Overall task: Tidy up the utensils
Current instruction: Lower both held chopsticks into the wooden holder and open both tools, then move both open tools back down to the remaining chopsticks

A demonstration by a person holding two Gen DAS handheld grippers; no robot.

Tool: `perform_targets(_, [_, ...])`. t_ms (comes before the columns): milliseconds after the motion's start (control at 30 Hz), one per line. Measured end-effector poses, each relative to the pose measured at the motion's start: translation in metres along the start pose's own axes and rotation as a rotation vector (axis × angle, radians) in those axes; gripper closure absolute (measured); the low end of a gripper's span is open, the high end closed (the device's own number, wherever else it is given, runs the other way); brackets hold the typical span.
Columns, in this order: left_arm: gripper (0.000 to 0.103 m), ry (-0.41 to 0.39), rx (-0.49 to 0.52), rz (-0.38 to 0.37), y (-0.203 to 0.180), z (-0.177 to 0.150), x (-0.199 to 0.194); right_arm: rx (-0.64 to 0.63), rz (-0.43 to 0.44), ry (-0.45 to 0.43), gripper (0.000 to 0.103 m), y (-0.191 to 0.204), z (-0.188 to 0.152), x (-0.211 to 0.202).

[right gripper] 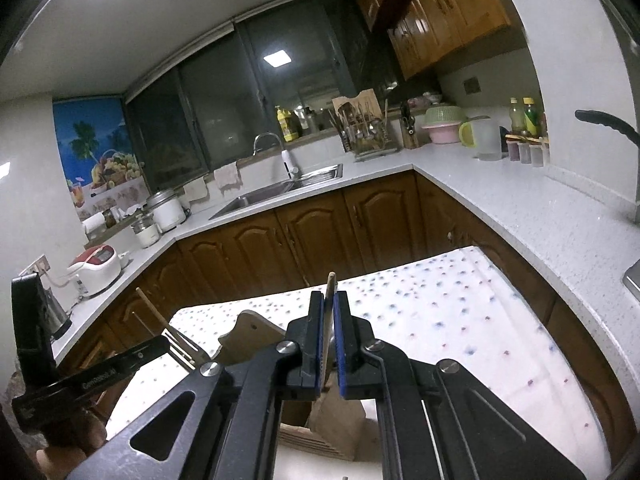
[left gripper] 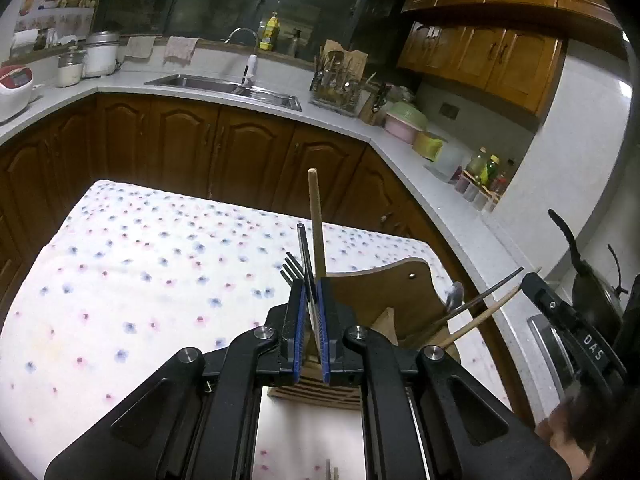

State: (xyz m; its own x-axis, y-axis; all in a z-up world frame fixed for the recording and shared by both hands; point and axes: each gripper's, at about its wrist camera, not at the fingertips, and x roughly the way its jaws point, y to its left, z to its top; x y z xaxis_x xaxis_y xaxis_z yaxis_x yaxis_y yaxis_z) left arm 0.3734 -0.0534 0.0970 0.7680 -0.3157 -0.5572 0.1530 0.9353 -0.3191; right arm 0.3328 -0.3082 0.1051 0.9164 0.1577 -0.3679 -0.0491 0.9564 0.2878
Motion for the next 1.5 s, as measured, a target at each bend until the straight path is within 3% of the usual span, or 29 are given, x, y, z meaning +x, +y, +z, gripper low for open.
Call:
perform_targets(100, [0.097,0.020,-0.007,-0.009,0.002,0.002,0.001,0.009,0.004,0.005,0.098,0.000,0.000,0.000])
perform_targets(233, [0.090,0.031,-0.006,-0.024,0.003,0.002,-0.003,0.038,0.022,0.015,0.091,-0.003,-0.001,0.000])
perform_targets(300, [0.076,0.024,-0.003,-0.023,0.003,0.002,-0.009,0.039,0.024,0.007,0.084,-0.004,-0.001,-0.004])
perform_targets(467, [0.051,-0.013,0.005,-0.011,0.003,-0.003,-0.032,0.079,0.051,-0.044,0.032,-0.008,0.000,-0.024])
perform_targets(533, [0.044,-0.021,0.006,-0.011,0.003,-0.008,-0.041,0.088,0.053,-0.063,0.020,-0.009,-0.001,-0.032])
perform_targets(600, [0.028,-0.027,0.004,-0.004,0.005,-0.012,-0.050,0.101,0.059,-0.077,0.008,-0.010,-0.002,-0.041])
perform_targets(633, [0.027,-0.036,0.001,0.000,0.007,-0.016,-0.056,0.108,0.065,-0.084,0.003,-0.011,-0.003,-0.046])
perform_targets(767, [0.021,-0.048,-0.019,0.010,0.014,-0.033,-0.076,0.120,0.071,-0.091,0.002,-0.012,-0.014,-0.065])
perform_targets(1000, [0.021,-0.007,-0.048,0.032,0.027,-0.073,-0.099,0.140,0.061,-0.051,0.001,-0.015,-0.045,-0.090])
perform_targets(1500, [0.021,0.112,-0.113,0.076,0.062,-0.148,-0.111,0.172,0.028,0.110,0.002,-0.023,-0.133,-0.113])
